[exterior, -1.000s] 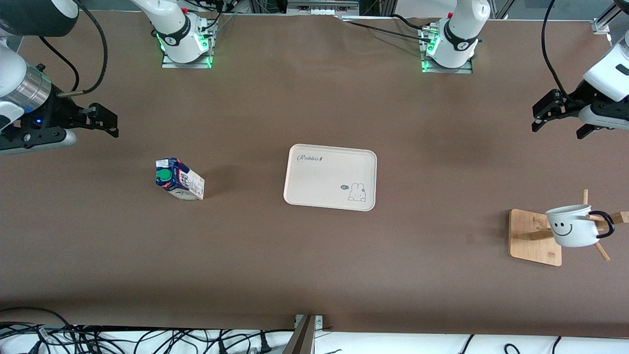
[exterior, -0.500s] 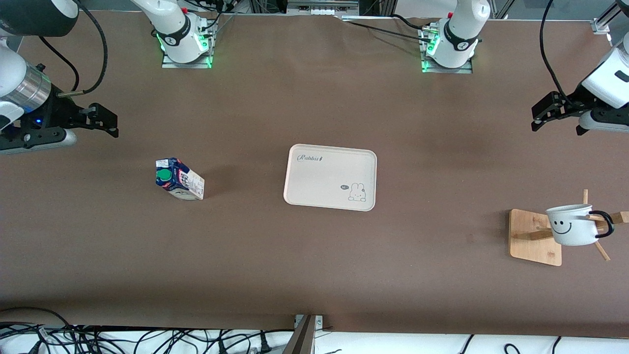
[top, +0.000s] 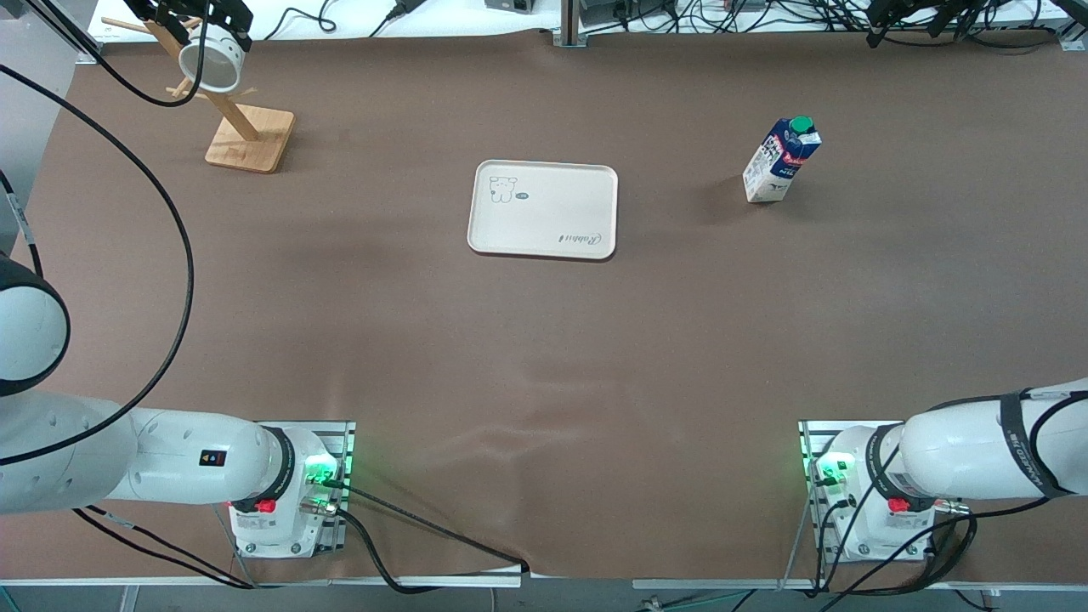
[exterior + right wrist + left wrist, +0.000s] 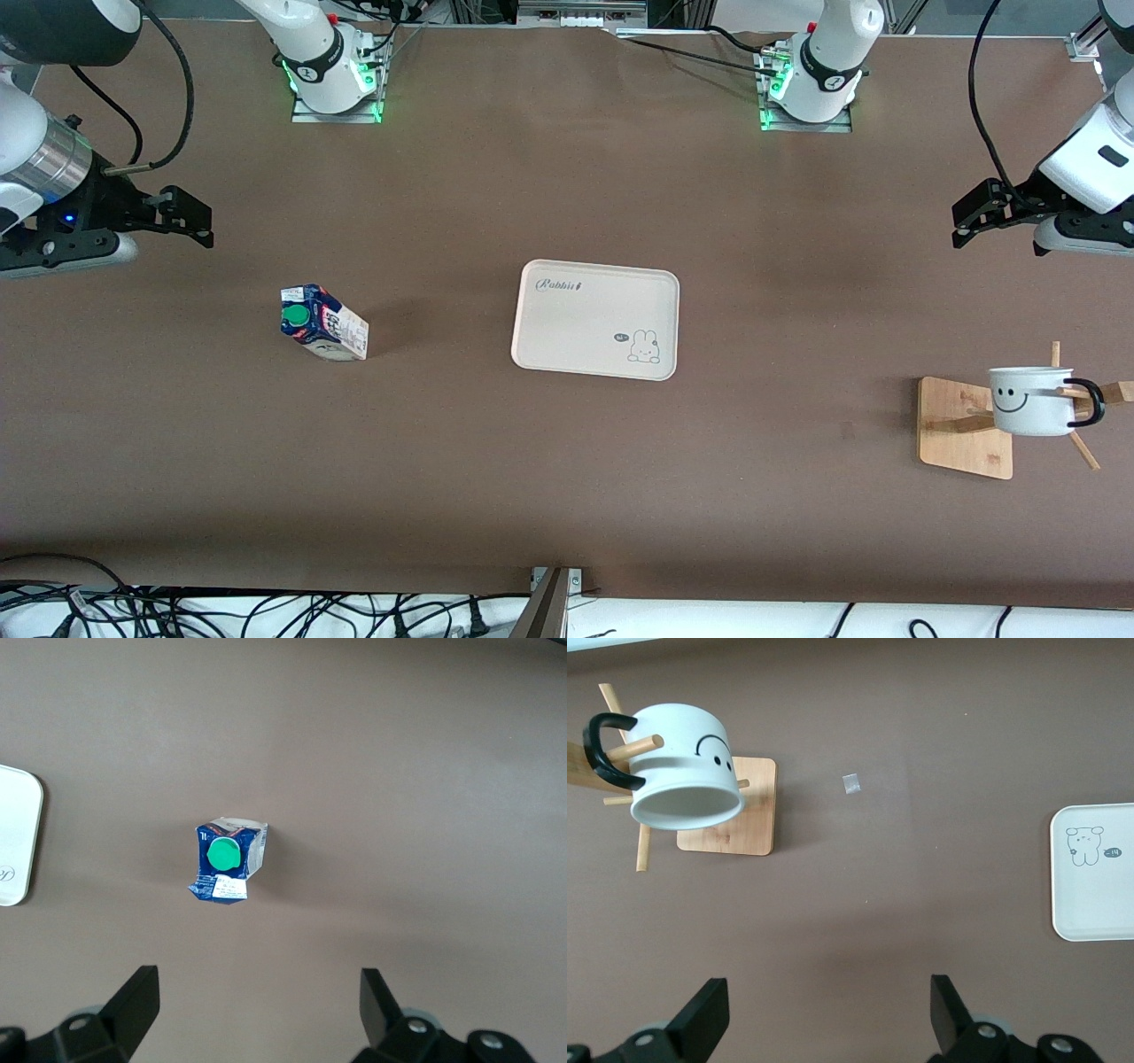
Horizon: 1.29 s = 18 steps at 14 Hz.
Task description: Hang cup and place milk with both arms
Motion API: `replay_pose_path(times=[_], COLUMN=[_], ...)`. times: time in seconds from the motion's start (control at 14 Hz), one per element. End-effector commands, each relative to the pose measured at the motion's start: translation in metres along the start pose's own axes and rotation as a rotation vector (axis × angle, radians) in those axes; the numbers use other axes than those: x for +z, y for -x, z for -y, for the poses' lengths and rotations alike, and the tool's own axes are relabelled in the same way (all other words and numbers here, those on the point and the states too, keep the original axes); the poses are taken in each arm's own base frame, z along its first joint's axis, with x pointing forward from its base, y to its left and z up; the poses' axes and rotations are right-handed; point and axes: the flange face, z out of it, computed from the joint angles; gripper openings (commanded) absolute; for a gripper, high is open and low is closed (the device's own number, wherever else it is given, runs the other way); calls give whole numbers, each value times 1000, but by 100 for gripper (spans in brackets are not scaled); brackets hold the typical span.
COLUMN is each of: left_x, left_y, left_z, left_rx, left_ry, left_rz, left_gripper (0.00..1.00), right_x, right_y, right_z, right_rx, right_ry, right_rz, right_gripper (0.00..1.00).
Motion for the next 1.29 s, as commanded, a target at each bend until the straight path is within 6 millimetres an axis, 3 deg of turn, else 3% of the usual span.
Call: replay_pose_path(times=[0.0,1.21], left_x=[-6,-8], left_y=[-3,0], left_z=[0,-3], left_rx=[10,9], left_ry=[-13,-8], left_rz=[7,27], left_gripper=[100,100], right_x=[-5,-4], right_y=[-2,-1], right_z=[-2,-2], right_rx=[6,8], right_ry=[14,14], right_rz=[-6,-2], right_gripper=[100,100])
